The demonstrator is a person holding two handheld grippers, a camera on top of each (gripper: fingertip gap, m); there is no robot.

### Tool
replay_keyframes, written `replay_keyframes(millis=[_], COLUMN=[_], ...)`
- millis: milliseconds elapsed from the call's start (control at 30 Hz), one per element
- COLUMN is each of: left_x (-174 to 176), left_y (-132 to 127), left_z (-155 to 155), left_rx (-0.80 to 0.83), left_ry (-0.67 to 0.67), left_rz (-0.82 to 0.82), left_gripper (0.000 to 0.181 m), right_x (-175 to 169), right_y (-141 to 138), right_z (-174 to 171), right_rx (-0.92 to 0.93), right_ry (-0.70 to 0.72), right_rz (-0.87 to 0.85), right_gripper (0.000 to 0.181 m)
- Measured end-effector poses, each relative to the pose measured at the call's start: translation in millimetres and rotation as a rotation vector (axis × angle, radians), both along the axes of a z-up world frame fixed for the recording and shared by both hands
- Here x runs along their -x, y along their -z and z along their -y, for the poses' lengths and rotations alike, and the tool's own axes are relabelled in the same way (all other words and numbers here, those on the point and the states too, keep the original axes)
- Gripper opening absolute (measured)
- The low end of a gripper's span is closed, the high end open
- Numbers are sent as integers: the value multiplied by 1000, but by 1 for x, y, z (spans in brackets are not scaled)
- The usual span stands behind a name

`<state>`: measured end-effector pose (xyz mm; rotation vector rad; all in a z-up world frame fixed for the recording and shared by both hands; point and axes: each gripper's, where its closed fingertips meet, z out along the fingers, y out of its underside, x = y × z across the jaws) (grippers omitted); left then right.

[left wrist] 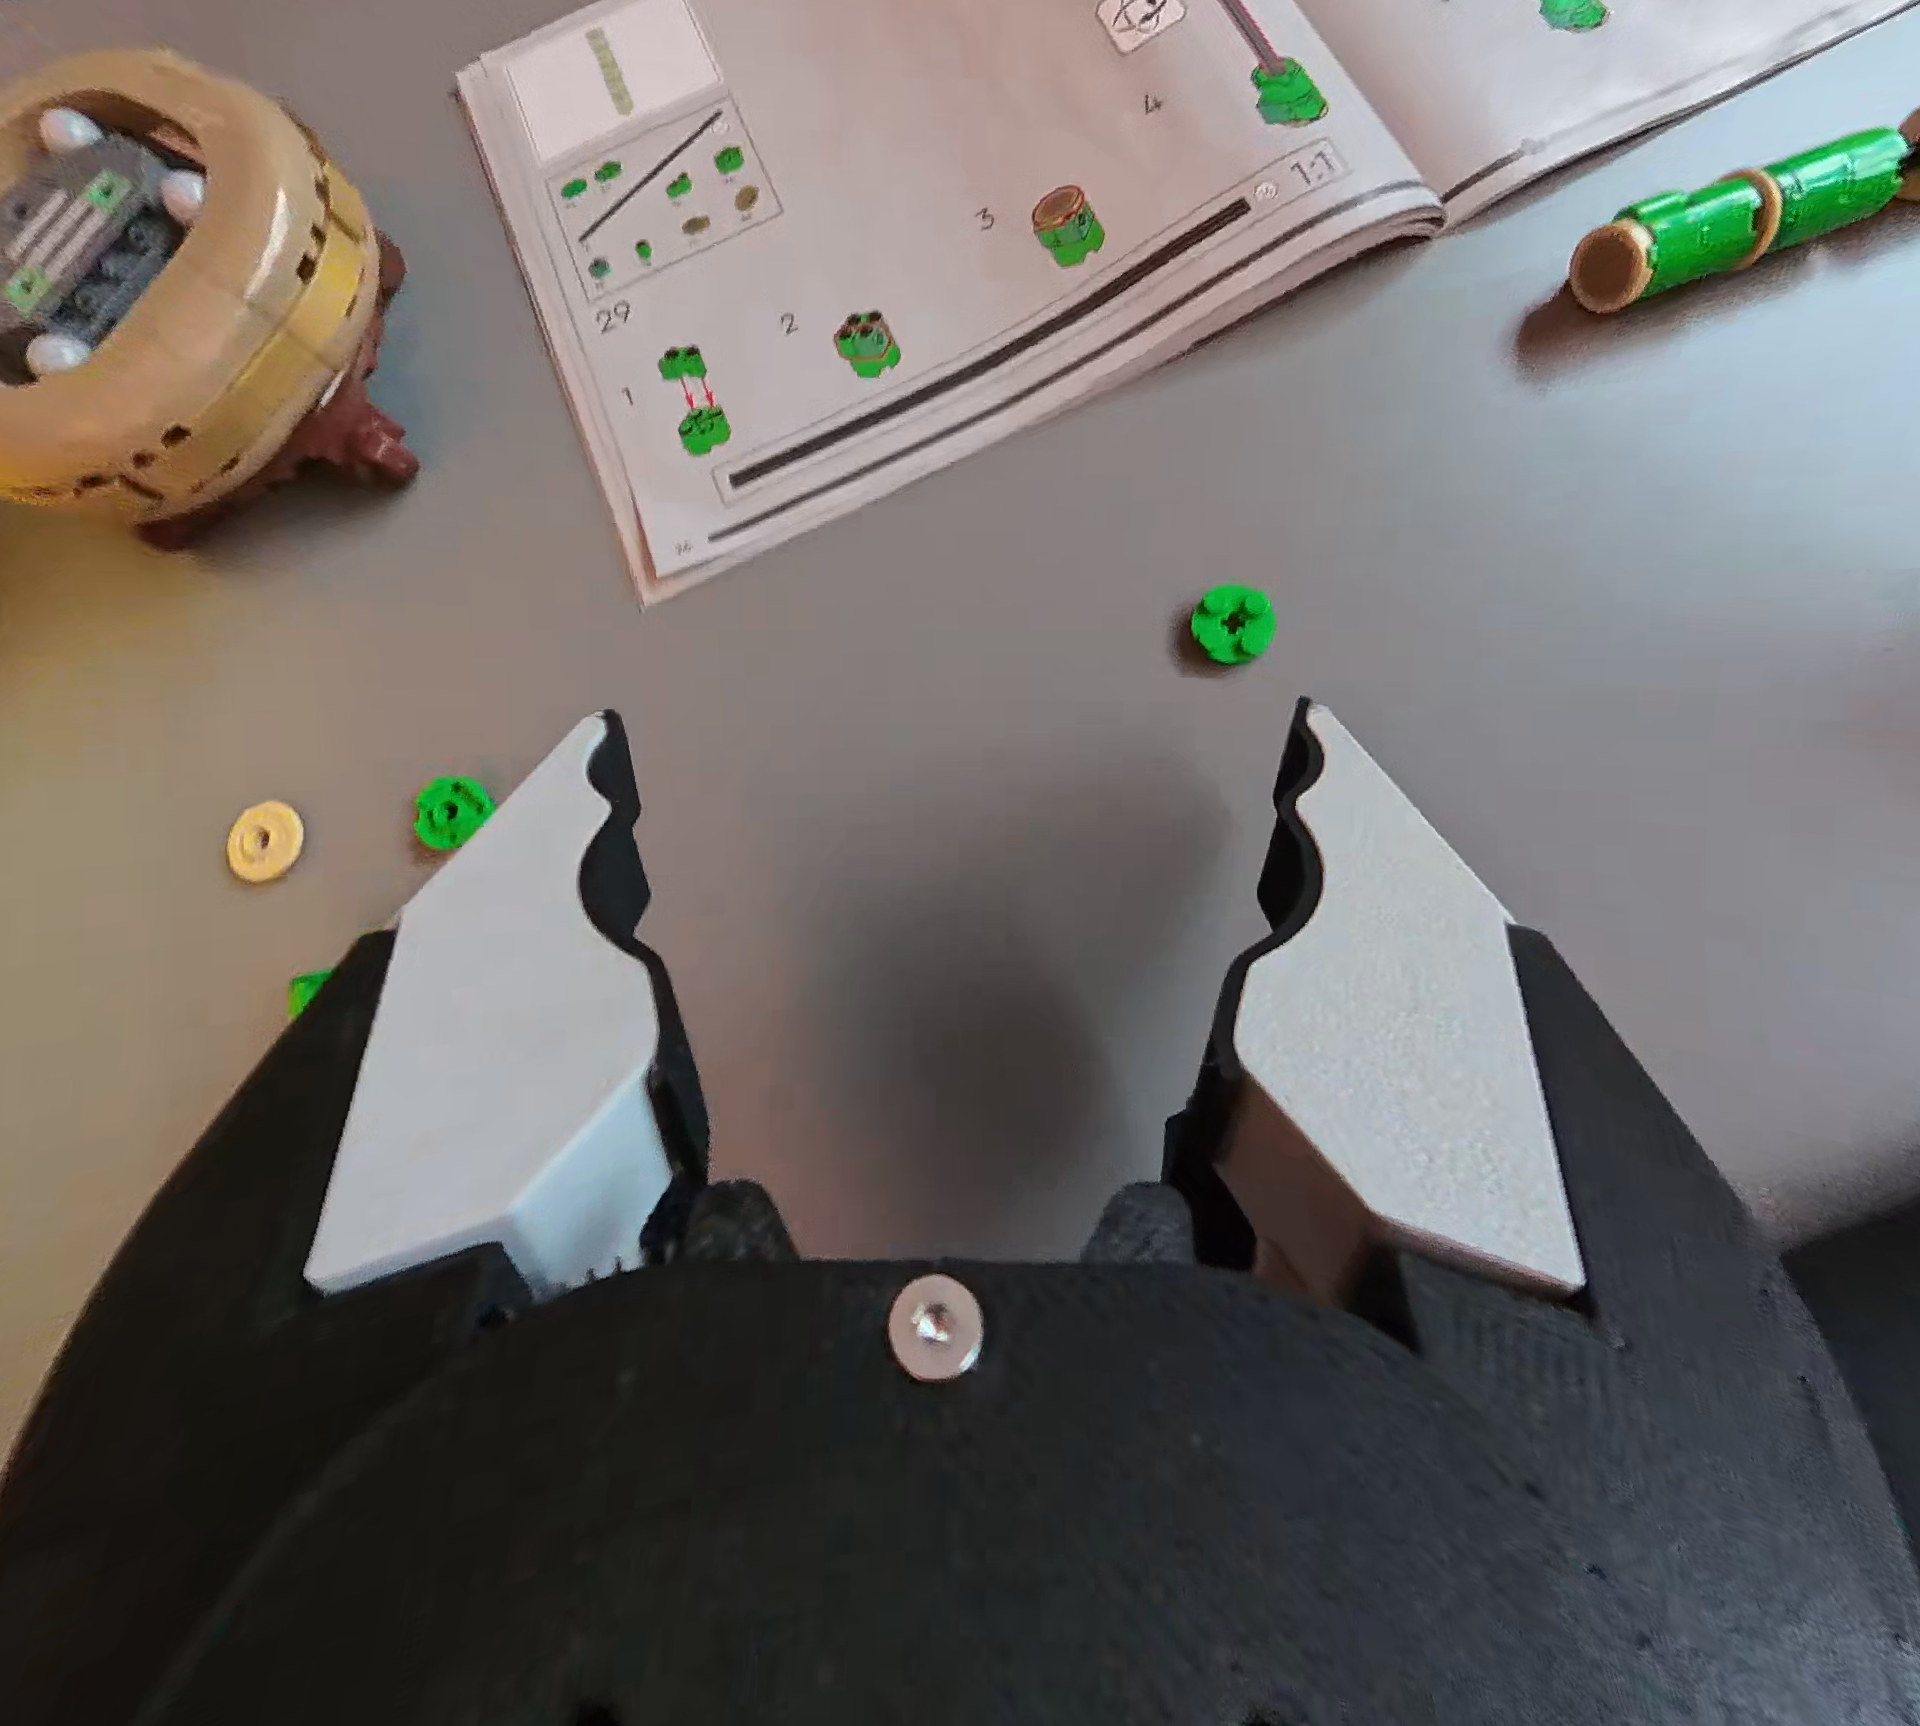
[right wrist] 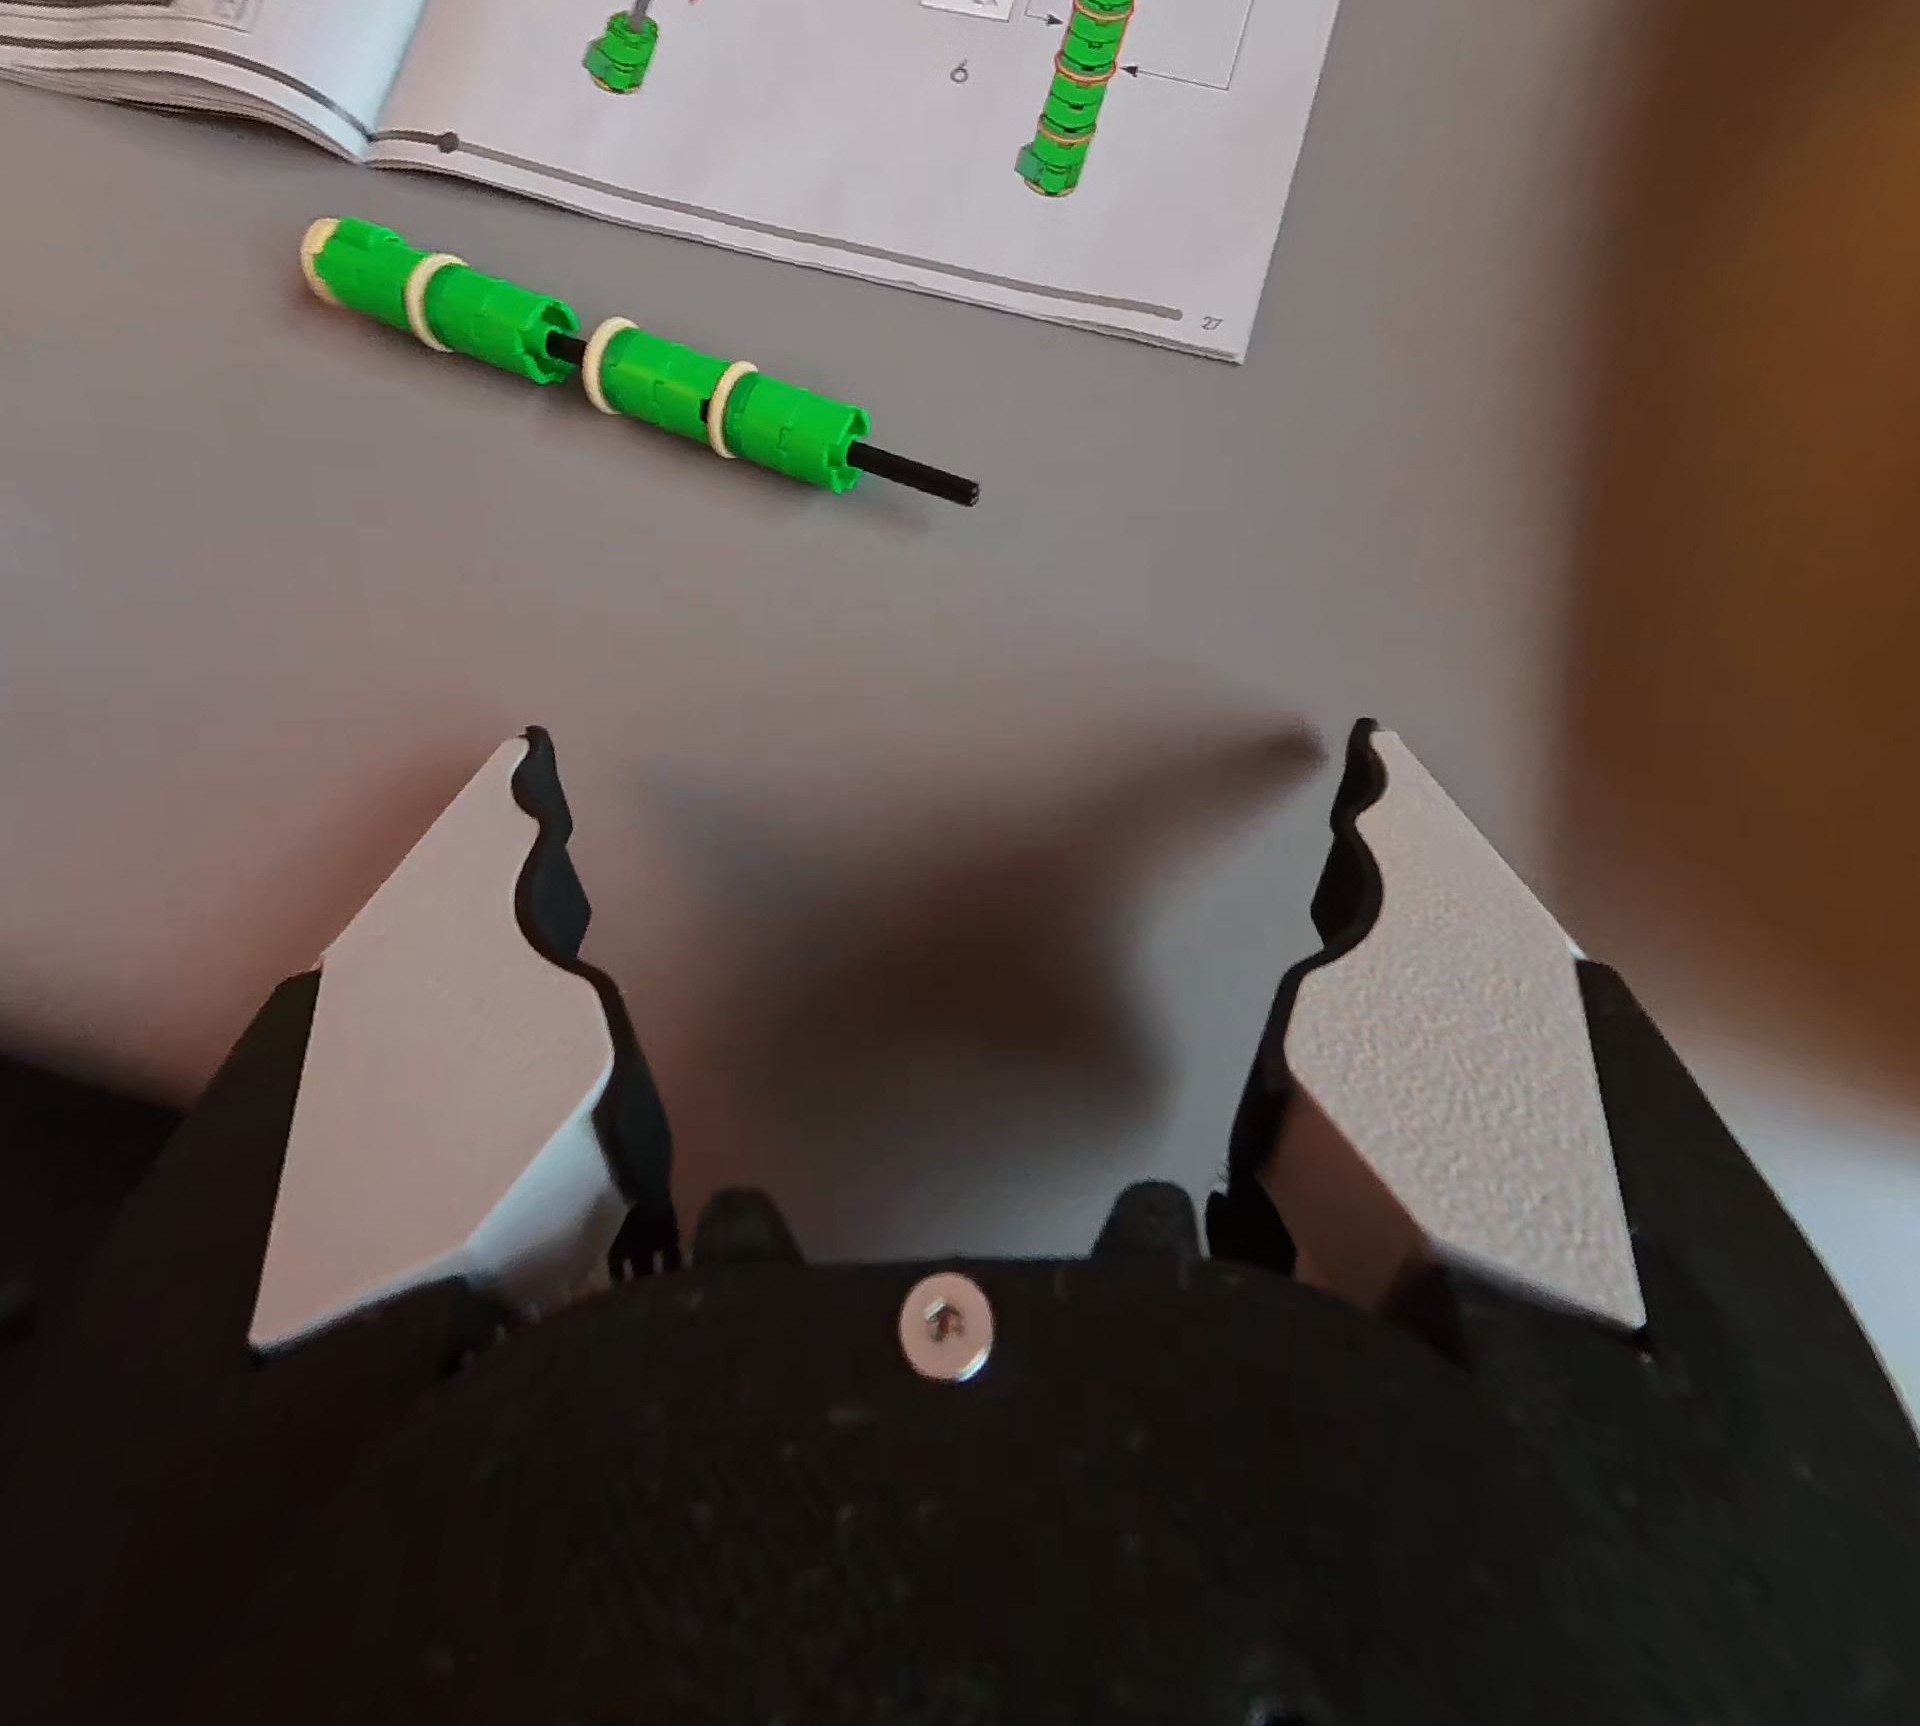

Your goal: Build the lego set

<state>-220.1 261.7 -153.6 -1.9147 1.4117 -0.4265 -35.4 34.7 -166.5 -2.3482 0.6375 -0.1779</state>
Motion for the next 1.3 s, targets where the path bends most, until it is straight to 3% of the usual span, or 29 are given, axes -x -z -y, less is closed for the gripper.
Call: replay_keyframes(millis=[400,1300], left_x=[-7,-10], left_y=[21,22], left_z=[-2,-3], left_rx=[112,114], left_ry=[-51,-50], left_rz=[-1,49], left_gripper=[141,144], right_x=[-27,-29], right_y=[9,8], right_z=[-17,-18], right_rx=[2,-50], right_ry=[45,52], right_rz=[65,89], right_gripper=[150,150])
